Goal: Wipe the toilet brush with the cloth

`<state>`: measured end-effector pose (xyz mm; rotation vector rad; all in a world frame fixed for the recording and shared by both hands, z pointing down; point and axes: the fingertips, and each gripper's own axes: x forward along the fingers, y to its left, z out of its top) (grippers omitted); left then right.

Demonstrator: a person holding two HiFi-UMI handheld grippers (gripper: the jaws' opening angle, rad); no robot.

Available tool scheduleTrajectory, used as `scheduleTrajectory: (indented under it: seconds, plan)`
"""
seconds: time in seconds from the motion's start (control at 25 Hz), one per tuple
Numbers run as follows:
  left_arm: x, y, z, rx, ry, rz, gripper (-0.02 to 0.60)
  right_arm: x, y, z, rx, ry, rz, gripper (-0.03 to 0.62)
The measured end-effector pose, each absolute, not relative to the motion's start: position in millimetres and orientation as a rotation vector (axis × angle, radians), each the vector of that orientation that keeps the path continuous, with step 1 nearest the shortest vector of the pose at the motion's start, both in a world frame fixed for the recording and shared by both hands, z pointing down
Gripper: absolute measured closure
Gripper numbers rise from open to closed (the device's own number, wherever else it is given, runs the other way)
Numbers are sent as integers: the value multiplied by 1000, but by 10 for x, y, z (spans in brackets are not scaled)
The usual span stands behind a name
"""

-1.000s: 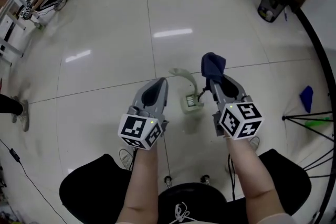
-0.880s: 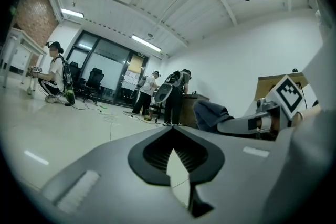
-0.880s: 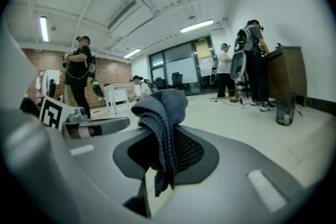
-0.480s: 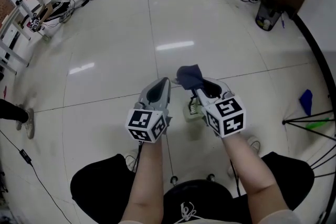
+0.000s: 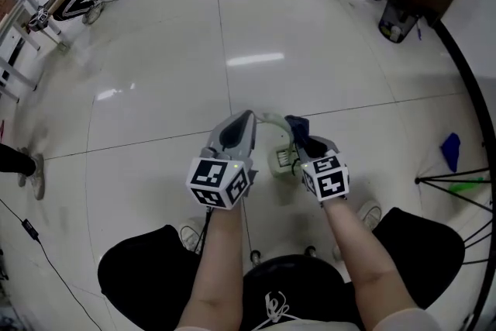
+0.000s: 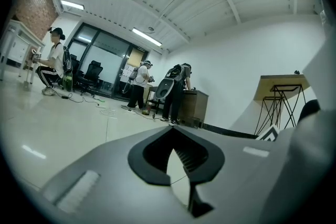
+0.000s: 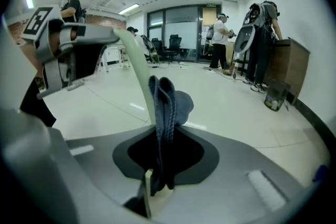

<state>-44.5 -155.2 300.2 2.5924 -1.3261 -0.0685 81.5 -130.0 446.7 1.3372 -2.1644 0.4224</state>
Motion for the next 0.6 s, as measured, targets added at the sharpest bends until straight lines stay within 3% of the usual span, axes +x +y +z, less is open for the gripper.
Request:
scheduleTrajectory:
  seconds: [0.6]
  plan:
    - [-415, -1450, 3050, 2606, -1303, -37, 575, 1187, -869, 5692, 1383, -1964, 807, 523]
